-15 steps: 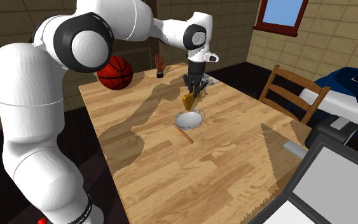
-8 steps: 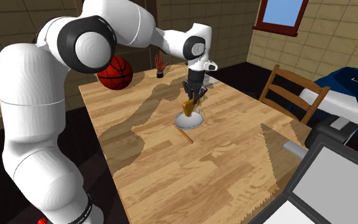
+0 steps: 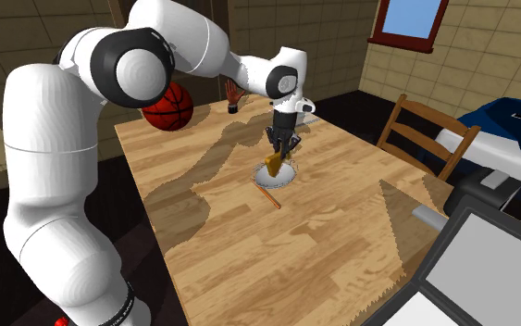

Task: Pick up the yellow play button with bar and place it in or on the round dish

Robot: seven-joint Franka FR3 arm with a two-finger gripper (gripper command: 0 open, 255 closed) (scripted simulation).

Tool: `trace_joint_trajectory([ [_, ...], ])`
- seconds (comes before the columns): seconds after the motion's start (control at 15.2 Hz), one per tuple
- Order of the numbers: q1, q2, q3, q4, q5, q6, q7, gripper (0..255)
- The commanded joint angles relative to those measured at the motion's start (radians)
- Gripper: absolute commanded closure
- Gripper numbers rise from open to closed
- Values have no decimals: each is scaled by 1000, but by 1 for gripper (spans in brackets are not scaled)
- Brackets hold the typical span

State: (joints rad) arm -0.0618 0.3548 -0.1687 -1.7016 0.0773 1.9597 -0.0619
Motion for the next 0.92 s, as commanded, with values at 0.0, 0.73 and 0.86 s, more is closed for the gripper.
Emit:
trace_joint_trajectory([
  [0.0, 0, 0, 0, -1, 0, 2, 0, 255],
  [0.73, 0, -7, -1, 23, -2, -29, 1, 0],
  [0.86, -2, -17, -3, 76, -5, -93, 3, 0],
])
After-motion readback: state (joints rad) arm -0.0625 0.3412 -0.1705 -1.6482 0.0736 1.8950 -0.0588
